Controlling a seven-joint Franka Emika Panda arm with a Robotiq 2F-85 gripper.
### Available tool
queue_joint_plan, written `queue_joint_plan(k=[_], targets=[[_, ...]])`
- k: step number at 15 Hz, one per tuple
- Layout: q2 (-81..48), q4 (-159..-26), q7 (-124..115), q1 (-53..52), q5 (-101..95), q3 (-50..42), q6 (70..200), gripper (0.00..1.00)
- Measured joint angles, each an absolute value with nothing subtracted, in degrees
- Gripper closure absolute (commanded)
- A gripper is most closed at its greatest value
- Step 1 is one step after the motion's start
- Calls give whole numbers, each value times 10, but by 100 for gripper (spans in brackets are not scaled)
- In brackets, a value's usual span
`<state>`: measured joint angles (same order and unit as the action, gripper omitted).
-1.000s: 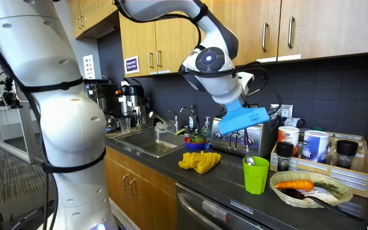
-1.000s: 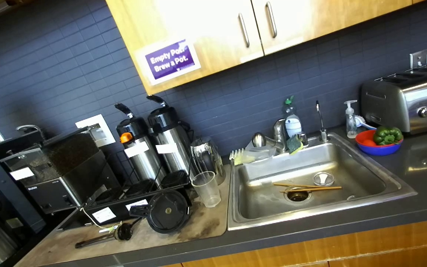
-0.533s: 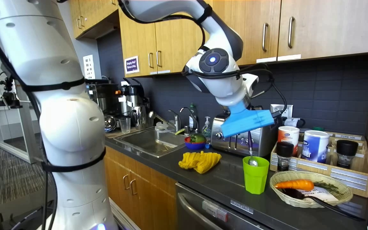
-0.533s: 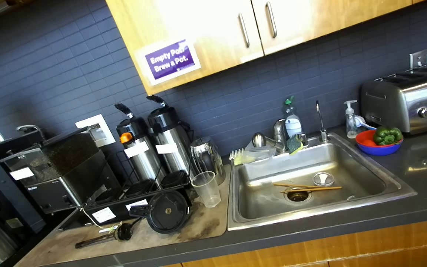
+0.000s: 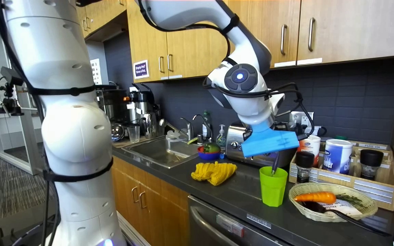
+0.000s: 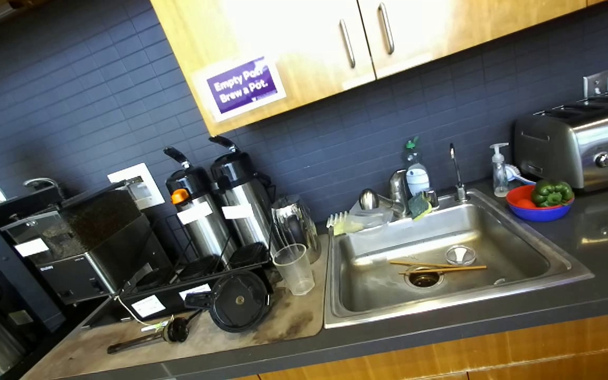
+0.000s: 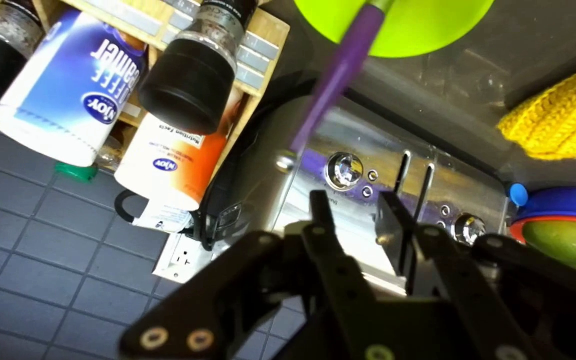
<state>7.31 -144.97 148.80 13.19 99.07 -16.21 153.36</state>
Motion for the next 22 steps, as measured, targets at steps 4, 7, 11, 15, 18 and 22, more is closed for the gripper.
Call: queue_joint_plan(k=[4,7,11,15,18,22], targets=[[51,-1435,1488,131,991,-161,1521,9],[47,-1425,1488,130,987,-154,1517,0],[45,-1416,1488,117,961,-121,1500,0],[33,-1399,1466,75,903,-71,1470,0],[19,-1378,1424,49,833,-46,1461,0],[6,-1355,1367,47,708,-46,1381,0]])
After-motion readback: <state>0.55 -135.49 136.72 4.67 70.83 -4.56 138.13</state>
